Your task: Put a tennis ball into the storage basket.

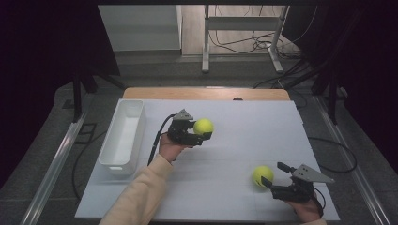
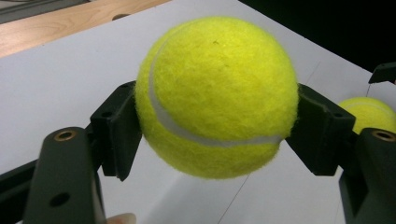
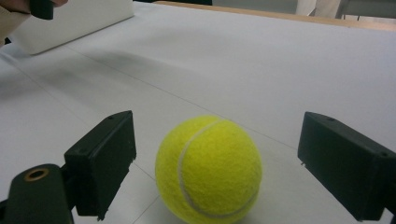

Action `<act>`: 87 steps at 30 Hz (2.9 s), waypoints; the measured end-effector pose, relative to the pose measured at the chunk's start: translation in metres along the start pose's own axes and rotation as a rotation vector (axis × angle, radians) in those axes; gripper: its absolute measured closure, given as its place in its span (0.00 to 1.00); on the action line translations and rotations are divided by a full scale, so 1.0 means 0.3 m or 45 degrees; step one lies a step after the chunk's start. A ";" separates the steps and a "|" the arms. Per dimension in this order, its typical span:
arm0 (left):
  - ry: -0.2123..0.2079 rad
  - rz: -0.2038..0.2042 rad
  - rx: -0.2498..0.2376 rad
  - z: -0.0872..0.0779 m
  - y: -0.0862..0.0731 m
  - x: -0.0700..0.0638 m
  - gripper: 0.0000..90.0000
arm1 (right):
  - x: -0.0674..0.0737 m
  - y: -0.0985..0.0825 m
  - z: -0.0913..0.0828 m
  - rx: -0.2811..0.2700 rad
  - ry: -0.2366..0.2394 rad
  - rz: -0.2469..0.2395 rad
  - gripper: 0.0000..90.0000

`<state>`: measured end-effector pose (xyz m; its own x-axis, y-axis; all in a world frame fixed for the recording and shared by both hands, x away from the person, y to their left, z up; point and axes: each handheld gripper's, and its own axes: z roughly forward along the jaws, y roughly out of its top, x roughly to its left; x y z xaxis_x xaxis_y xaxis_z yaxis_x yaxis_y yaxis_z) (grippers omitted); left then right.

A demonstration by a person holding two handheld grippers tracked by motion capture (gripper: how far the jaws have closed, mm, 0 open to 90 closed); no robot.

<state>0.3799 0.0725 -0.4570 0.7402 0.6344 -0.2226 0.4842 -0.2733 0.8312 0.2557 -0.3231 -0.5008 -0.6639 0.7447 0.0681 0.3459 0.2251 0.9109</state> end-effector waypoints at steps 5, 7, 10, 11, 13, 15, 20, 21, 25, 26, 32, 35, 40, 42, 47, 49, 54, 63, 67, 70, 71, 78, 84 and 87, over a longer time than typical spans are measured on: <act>0.007 -0.001 -0.009 -0.015 0.004 0.011 0.30 | 0.001 0.000 0.001 0.001 0.000 0.001 0.13; 0.012 -0.005 -0.012 -0.022 0.004 0.017 0.30 | 0.000 0.000 0.001 0.002 -0.001 0.001 0.13; 0.017 -0.006 -0.014 -0.032 0.005 0.023 0.30 | 0.001 0.000 0.001 -0.001 -0.003 0.002 0.13; 0.020 -0.009 -0.019 -0.035 0.005 0.024 0.30 | 0.001 0.000 0.001 -0.003 -0.001 0.002 0.13; 0.024 -0.010 -0.019 -0.040 0.005 0.028 0.30 | 0.002 0.000 0.001 -0.003 -0.001 0.002 0.13; 0.026 -0.009 -0.019 -0.043 0.006 0.029 0.30 | 0.002 0.000 0.001 -0.003 -0.001 0.002 0.13; 0.035 -0.022 -0.034 -0.059 0.011 0.046 0.30 | 0.002 0.000 0.001 -0.003 -0.002 0.001 0.13; 0.038 -0.023 -0.037 -0.062 0.012 0.048 0.30 | 0.001 0.000 0.001 -0.001 -0.001 0.001 0.13; 0.046 -0.024 -0.043 -0.072 0.015 0.053 0.30 | 0.001 0.000 0.001 0.000 -0.003 0.001 0.13; 0.047 -0.023 -0.044 -0.075 0.016 0.054 0.30 | 0.001 0.000 0.001 0.000 -0.002 0.000 0.13; 0.058 -0.022 -0.051 -0.092 0.020 0.062 0.30 | 0.002 0.000 0.001 -0.003 -0.002 0.001 0.13; 0.067 -0.022 -0.055 -0.102 0.020 0.066 0.30 | 0.002 0.000 0.001 -0.003 -0.002 0.001 0.13; 0.082 -0.024 -0.053 -0.114 0.019 0.075 0.30 | 0.002 0.000 0.001 -0.003 -0.002 0.000 0.13; 0.086 -0.026 -0.056 -0.119 0.020 0.079 0.30 | 0.001 0.000 0.001 -0.004 -0.002 0.000 0.13; 0.100 -0.030 -0.065 -0.133 0.021 0.089 0.30 | 0.002 0.000 0.001 -0.003 -0.001 0.000 0.13; 0.103 -0.027 -0.069 -0.141 0.022 0.090 0.30 | 0.002 0.000 0.001 -0.003 -0.002 -0.001 0.13; 0.111 -0.034 -0.091 -0.166 0.025 0.099 0.30 | 0.001 0.000 0.001 -0.003 -0.002 0.000 0.13; 0.135 -0.043 -0.106 -0.198 0.029 0.115 0.30 | 0.002 0.000 0.001 -0.003 -0.002 0.000 0.13; 0.141 -0.042 -0.119 -0.217 0.036 0.117 0.30 | 0.003 0.001 0.002 -0.002 -0.001 -0.001 0.13; 0.150 -0.042 -0.122 -0.227 0.039 0.122 0.30 | 0.003 0.001 0.001 -0.003 -0.003 -0.001 0.13; 0.155 -0.042 -0.123 -0.231 0.040 0.125 0.30 | 0.002 0.001 0.001 -0.004 -0.003 0.000 0.13; 0.187 -0.048 -0.121 -0.253 0.042 0.141 0.30 | 0.001 0.000 0.001 -0.002 -0.002 0.000 0.13; 0.204 -0.054 -0.124 -0.268 0.046 0.153 0.30 | 0.001 0.000 0.001 -0.002 -0.003 0.000 0.13; 0.207 -0.054 -0.125 -0.272 0.048 0.155 0.30 | 0.002 0.001 0.001 -0.002 -0.003 0.001 0.13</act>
<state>0.3830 0.1571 -0.4137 0.6315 0.7542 -0.1799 0.4596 -0.1772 0.8703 0.2557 -0.3224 -0.5007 -0.6620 0.7465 0.0673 0.3450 0.2237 0.9115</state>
